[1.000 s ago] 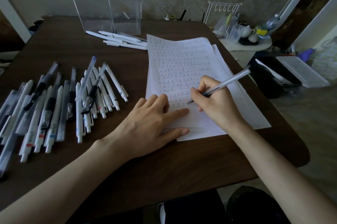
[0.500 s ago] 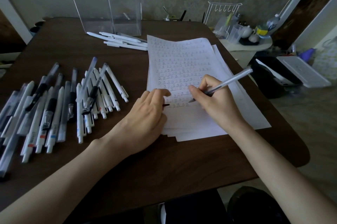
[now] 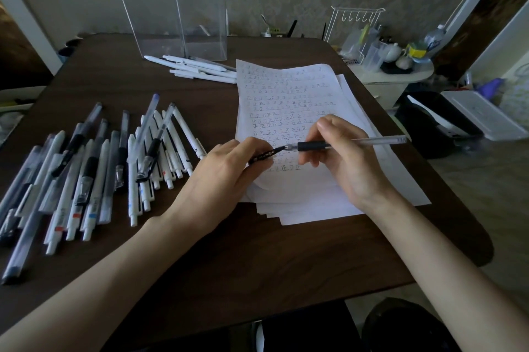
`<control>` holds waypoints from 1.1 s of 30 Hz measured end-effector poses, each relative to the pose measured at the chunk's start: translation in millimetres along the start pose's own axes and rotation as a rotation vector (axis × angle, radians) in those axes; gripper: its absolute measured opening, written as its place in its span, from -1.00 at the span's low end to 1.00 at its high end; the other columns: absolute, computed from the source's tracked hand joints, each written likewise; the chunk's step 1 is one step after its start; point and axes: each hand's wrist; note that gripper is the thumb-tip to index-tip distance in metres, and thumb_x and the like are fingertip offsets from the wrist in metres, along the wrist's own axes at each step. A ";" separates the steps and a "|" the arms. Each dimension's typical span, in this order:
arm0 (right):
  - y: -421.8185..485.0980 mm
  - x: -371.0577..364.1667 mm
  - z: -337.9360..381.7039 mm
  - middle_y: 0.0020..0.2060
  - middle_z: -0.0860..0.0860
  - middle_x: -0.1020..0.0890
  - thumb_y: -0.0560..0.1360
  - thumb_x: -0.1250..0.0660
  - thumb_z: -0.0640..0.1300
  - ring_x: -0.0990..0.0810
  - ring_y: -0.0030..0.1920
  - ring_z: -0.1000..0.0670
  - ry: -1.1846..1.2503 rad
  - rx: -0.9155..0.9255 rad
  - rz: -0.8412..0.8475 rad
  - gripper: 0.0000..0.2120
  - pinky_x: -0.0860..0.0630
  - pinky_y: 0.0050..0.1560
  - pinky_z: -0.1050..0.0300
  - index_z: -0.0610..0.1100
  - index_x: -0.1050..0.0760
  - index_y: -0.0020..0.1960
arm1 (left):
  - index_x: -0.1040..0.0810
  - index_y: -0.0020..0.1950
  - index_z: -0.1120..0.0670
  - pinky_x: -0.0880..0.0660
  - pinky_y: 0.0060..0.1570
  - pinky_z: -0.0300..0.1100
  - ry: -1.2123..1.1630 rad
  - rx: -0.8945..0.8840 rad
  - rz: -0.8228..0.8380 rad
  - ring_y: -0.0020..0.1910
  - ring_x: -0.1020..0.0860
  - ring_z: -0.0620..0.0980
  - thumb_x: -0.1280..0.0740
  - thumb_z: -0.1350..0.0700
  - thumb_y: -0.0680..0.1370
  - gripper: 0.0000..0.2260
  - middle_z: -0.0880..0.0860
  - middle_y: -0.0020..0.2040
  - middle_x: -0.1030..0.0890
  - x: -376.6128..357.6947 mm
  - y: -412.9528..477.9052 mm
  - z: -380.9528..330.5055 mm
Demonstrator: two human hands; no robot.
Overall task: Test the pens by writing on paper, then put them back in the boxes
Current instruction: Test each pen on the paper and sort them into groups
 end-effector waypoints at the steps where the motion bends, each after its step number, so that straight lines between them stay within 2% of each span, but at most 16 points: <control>1: -0.3 -0.2 0.3 -0.38 -0.03 -0.62 0.57 -0.15 -0.09 -0.58 -0.30 0.01 0.001 -0.002 0.012 -0.75 -0.44 -0.28 0.21 -0.22 -0.44 -0.19 | -0.51 0.14 0.13 -0.51 -0.11 -0.06 0.011 -0.018 0.008 -0.11 -0.54 -0.03 -0.23 0.01 0.59 -0.77 0.01 -0.07 -0.59 -0.1 -0.2 -0.4; 4: -0.6 -1.1 2.3 -0.42 0.00 -0.57 0.55 -0.22 -0.02 -0.52 -0.35 0.04 0.012 0.006 0.041 -0.74 -0.44 -0.27 0.21 -0.18 -0.47 -0.20 | -0.52 0.14 0.12 -0.51 -0.10 -0.06 0.020 -0.046 -0.007 -0.13 -0.54 -0.05 -0.18 -0.02 0.58 -0.72 0.00 -0.08 -0.59 -0.1 -1.2 -1.0; 9: 0.8 0.6 3.8 -0.46 0.02 -0.51 0.49 -0.28 0.02 -0.47 -0.41 0.03 0.073 0.036 -0.015 -0.71 -0.44 -0.29 0.21 -0.21 -0.47 -0.23 | -0.55 0.12 0.15 -0.52 -0.06 -0.03 -0.023 -0.012 -0.122 -0.11 -0.54 -0.12 -0.26 0.04 0.56 -0.76 -0.07 -0.07 -0.59 0.3 -0.1 -2.8; 12: 0.4 -0.1 1.0 -0.44 0.01 -0.54 0.53 -0.27 -0.06 -0.51 -0.38 0.05 0.034 0.013 0.065 -0.78 -0.46 -0.28 0.23 -0.12 -0.55 -0.23 | -0.56 0.13 0.14 -0.48 -0.08 -0.14 -0.003 -0.082 -0.078 -0.13 -0.49 -0.17 -0.21 0.00 0.57 -0.72 -0.14 -0.10 -0.53 2.2 0.5 -3.3; 15: -0.9 -7.4 0.2 -0.46 0.00 -0.56 0.49 -0.27 -0.07 -0.53 -0.39 0.04 -0.026 0.003 0.114 -0.80 -0.46 -0.29 0.24 -0.10 -0.57 -0.25 | -0.58 0.12 0.18 -0.39 -0.12 -0.28 0.000 -0.158 -0.030 -0.16 -0.43 -0.21 -0.20 0.04 0.56 -0.71 -0.09 -0.15 -0.55 1.7 -0.7 -3.5; 17: 0.3 -14.4 0.8 -0.48 -0.01 -0.55 0.52 -0.28 -0.10 -0.52 -0.42 0.03 -0.012 -0.001 0.078 -0.77 -0.47 -0.30 0.23 -0.16 -0.56 -0.26 | -0.58 0.10 0.22 -0.40 -0.14 -0.27 -0.012 -0.185 -0.061 -0.19 -0.43 -0.17 -0.22 0.09 0.56 -0.74 -0.03 -0.19 -0.56 2.0 -2.2 -3.0; 19: 2.1 -21.5 2.1 -0.50 -0.01 -0.55 0.54 -0.25 -0.15 -0.52 -0.44 0.03 0.013 -0.015 0.043 -0.75 -0.47 -0.31 0.20 -0.20 -0.54 -0.27 | -0.58 0.09 0.27 -0.46 -0.19 -0.14 0.028 -0.221 -0.118 -0.22 -0.48 -0.05 -0.24 0.14 0.56 -0.75 0.06 -0.20 -0.59 3.2 -3.8 -1.2; 22: 7.7 -31.6 5.4 -0.51 0.01 -0.55 0.57 -0.23 -0.15 -0.52 -0.43 0.01 -0.032 -0.039 0.027 -0.73 -0.44 -0.25 0.07 -0.20 -0.53 -0.26 | -0.59 0.07 0.28 -0.47 -0.25 -0.09 0.125 -0.221 -0.144 -0.26 -0.51 0.03 -0.23 0.14 0.57 -0.76 0.09 -0.21 -0.60 5.9 -4.7 1.8; 26: 36.9 -54.2 13.4 -0.42 -0.02 -0.59 0.49 -0.30 0.05 -0.56 -0.33 0.03 -0.122 -0.162 0.019 -0.67 -0.47 -0.22 0.15 -0.24 -0.53 -0.15 | -0.53 0.10 0.18 -0.47 -0.27 -0.13 0.165 0.005 -0.152 -0.25 -0.53 0.02 -0.17 0.06 0.58 -0.75 0.07 -0.16 -0.60 17.2 3.9 10.0; 28: 60.1 -67.4 13.9 -0.28 -0.02 -0.64 0.47 -0.30 0.12 -0.61 -0.19 0.03 -0.163 -0.169 0.034 -0.63 -0.48 -0.19 0.19 -0.20 -0.56 -0.06 | -0.53 0.09 0.17 -0.43 -0.37 -0.23 0.193 0.132 -0.265 -0.33 -0.53 -0.04 -0.24 0.11 0.58 -0.82 0.05 -0.22 -0.59 28.2 6.7 19.2; 30: 86.5 -78.5 10.1 -0.20 -0.02 -0.66 0.54 -0.25 0.09 -0.62 -0.11 0.05 -0.271 -0.117 0.016 -0.67 -0.49 -0.15 0.24 -0.17 -0.57 -0.04 | -0.54 -0.01 0.17 -0.31 -0.47 -0.30 0.259 0.298 -0.400 -0.45 -0.44 -0.13 -0.30 0.14 0.56 -0.89 -0.02 -0.36 -0.51 43.8 6.2 30.3; 32: 114.8 -86.2 1.4 -0.13 -0.07 -0.67 0.59 -0.21 0.00 -0.60 -0.10 0.02 -0.465 -0.056 -0.008 -0.68 -0.44 -0.12 0.23 -0.23 -0.58 -0.02 | -0.50 -0.10 0.15 -0.40 -0.46 -0.15 0.318 0.476 -0.455 -0.46 -0.44 -0.07 -0.28 0.09 0.57 -0.87 -0.02 -0.40 -0.47 57.9 4.8 42.2; 33: 129.0 -88.6 -4.9 -0.09 -0.08 -0.66 0.59 -0.21 -0.06 -0.58 -0.09 0.01 -0.571 -0.027 -0.012 -0.72 -0.41 -0.12 0.25 -0.24 -0.58 -0.01 | -0.47 -0.13 0.13 -0.46 -0.37 -0.05 0.341 0.544 -0.458 -0.42 -0.46 -0.02 -0.26 0.07 0.57 -0.85 -0.01 -0.39 -0.46 63.0 3.8 47.3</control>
Point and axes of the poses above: each hand's wrist, its own y-axis towards the middle knuckle, its own x-axis out of the back of the hand, z = x × y
